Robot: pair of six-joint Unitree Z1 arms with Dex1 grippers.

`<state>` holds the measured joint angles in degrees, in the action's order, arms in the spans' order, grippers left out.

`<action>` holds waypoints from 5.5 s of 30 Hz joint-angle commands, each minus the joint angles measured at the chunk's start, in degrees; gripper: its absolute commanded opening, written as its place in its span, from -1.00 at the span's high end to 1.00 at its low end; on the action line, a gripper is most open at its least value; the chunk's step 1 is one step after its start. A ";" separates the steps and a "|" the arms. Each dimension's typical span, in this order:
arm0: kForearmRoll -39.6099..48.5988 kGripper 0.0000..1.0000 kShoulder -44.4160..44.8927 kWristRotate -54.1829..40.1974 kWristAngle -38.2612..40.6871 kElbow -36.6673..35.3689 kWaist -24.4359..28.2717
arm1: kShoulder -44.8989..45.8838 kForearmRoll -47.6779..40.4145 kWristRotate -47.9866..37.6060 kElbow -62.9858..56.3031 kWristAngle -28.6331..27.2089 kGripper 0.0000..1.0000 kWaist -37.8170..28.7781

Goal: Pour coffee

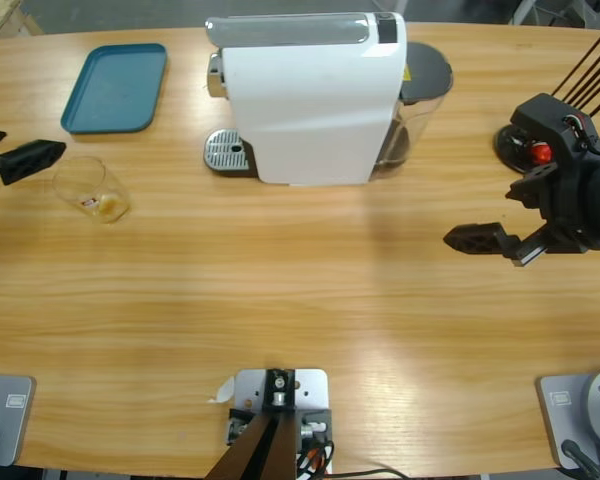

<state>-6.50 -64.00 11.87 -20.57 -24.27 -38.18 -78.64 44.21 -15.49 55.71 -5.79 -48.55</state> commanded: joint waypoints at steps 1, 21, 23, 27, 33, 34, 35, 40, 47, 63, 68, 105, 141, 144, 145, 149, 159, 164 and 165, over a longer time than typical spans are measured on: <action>2.23 -0.82 -0.84 6.57 -0.84 0.54 -4.95 | -1.57 -0.53 -0.69 -1.83 0.78 -1.00 0.65; -0.35 -0.80 -12.82 13.85 -3.07 1.47 -7.40 | -1.32 -0.53 -0.86 -2.04 1.40 -1.00 0.65; -0.35 -0.80 -13.26 13.74 -3.63 1.19 -7.40 | -1.25 -0.53 -0.86 -2.10 1.54 -1.00 0.65; -0.35 -0.80 -13.01 12.16 -3.99 0.64 -7.47 | -1.34 -0.53 -0.86 -2.01 1.66 -1.00 0.65; -0.32 -0.80 -13.03 10.98 -6.73 0.05 -7.87 | -1.43 -0.53 -0.86 -2.01 1.84 -1.00 0.65; -0.30 -0.80 -13.15 11.05 -6.80 0.01 -7.87 | -1.44 -0.53 -0.86 -2.01 1.84 -1.00 0.65; -0.28 -0.80 -13.27 11.14 -7.08 -0.02 -7.87 | -1.46 -0.53 -0.86 -2.01 1.84 -1.00 0.65; -0.27 -0.80 -14.75 12.42 -8.59 -0.20 -7.87 | -1.34 -0.53 -0.86 -2.10 1.93 -1.00 0.65; -0.62 -0.80 -16.31 13.58 -8.43 -0.08 -7.87 | -1.37 -0.53 -0.86 -2.10 2.01 -1.00 0.65; -3.18 -0.80 -22.80 15.92 -12.14 -0.17 -7.87 | -1.69 -0.53 -0.86 -2.01 2.10 -1.00 0.65; -3.59 -0.80 -23.63 16.52 -13.00 -0.24 -7.87 | -1.78 -0.53 -0.86 -2.01 2.19 -1.00 0.65; -1.25 0.85 -17.68 -1.57 8.81 -7.79 -7.77 | -0.69 -0.61 -1.02 -2.40 2.19 -1.00 0.65; -12.59 0.48 -40.80 -18.67 20.27 -22.74 0.90 | -1.43 -0.93 -1.16 -2.36 2.98 -1.00 0.65; -12.66 0.48 -41.98 -19.18 20.83 -23.05 0.90 | -1.43 -0.91 -1.13 -2.34 3.07 -1.00 0.65; -12.66 0.48 -42.22 -19.25 20.83 -23.02 0.90 | -1.43 -0.93 -1.13 -2.34 3.05 -1.00 0.65; -12.66 0.48 -43.24 -19.45 20.83 -22.58 0.92 | -1.43 -0.95 -1.13 -2.31 3.07 -1.00 0.65; -12.66 -0.90 -43.40 -19.69 21.43 -21.51 0.90 | -2.04 -0.88 -1.13 -2.19 3.03 -1.00 0.65; -12.66 -1.00 -42.14 -20.38 22.35 -20.73 0.90 | -2.62 -0.97 -1.13 -2.11 3.07 -1.00 0.65; -12.64 -1.00 -41.94 -20.59 22.59 -20.63 0.90 | -2.73 -0.97 -1.13 -2.10 3.07 -1.00 0.65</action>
<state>-18.94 -104.16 -7.45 -0.03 -46.69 -37.76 -79.24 43.77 -16.14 54.83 -3.41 -48.55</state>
